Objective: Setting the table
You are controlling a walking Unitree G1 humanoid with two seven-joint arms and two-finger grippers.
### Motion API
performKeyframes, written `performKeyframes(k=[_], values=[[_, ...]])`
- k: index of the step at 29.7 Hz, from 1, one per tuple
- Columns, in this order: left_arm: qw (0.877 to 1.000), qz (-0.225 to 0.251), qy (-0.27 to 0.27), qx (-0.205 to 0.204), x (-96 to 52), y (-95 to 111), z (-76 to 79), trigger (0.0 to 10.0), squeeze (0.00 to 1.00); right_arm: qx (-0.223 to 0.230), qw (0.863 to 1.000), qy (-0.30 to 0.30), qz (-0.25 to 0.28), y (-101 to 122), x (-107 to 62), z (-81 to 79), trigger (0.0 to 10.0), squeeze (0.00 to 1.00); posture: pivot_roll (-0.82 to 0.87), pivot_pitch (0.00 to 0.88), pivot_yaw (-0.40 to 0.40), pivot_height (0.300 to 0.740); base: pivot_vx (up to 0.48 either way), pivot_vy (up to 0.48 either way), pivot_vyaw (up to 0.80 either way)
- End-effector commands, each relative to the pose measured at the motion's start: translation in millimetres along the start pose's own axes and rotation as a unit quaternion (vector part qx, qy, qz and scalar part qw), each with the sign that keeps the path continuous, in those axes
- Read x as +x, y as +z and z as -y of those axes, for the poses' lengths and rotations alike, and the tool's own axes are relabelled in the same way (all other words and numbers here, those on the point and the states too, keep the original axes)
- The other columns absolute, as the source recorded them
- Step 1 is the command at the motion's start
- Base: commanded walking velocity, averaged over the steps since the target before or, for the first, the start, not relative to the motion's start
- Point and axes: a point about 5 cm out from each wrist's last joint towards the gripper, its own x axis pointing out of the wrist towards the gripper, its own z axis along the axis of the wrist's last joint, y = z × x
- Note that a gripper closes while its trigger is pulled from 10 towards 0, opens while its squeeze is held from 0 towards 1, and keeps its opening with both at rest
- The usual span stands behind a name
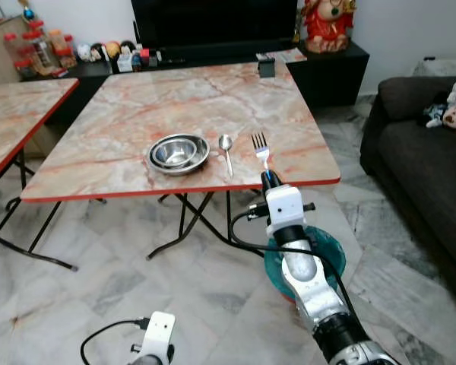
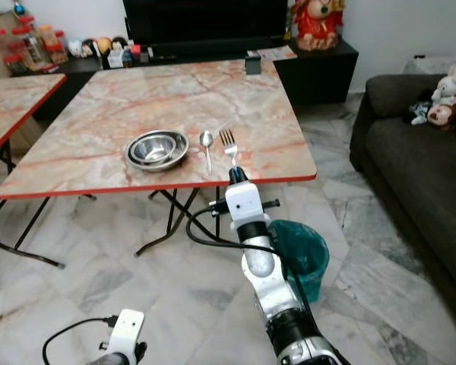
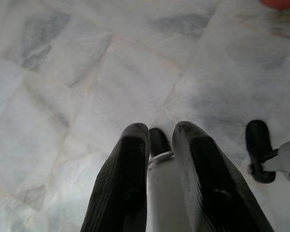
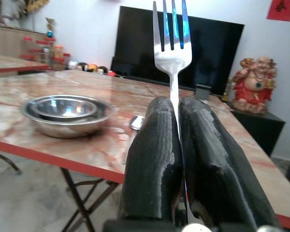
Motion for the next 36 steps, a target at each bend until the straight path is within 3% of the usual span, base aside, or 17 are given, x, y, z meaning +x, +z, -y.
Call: performKeyframes(k=[1,9,23,28,33,36], values=[[1.000,-0.005,0.008,0.001,-0.9,-3,-6.2,10.0,0.00,0.005,1.000,0.005,0.014,9,6.3,-3.3,10.0,0.00,-0.10,0.000,0.072,0.740,0.304,0.000,0.00],[1.000,-0.006,0.011,-0.001,-0.7,-3,-6.2,10.0,0.00,0.010,1.000,0.010,0.002,6,5.8,-3.9,10.0,0.00,-0.09,0.000,0.069,0.740,0.323,0.000,-0.41],[1.000,-0.006,0.018,-0.011,-0.4,-1,-8.1,10.0,0.00,-0.007,0.998,0.055,0.009,8,3.9,-18.3,10.0,0.00,-0.07,0.000,0.062,0.740,0.323,0.000,0.00],[1.000,-0.006,0.019,-0.011,-0.4,-1,-8.9,10.0,0.00,0.002,0.998,0.061,0.011,9,2.8,-21.7,10.0,0.00,-0.08,0.000,0.064,0.740,0.316,0.000,0.80],[1.000,-0.007,0.019,-0.011,-0.3,-1,-8.9,10.0,0.00,0.007,0.998,0.055,0.009,8,2.8,-19.3,10.0,0.00,-0.08,0.000,0.066,0.740,0.316,0.000,0.00],[1.000,-0.006,0.018,-0.010,-0.1,0,-8.3,10.0,0.00,-0.010,0.998,0.064,0.011,8,3.0,-19.2,10.0,0.00,-0.08,0.000,0.065,0.740,0.311,0.000,0.35]])
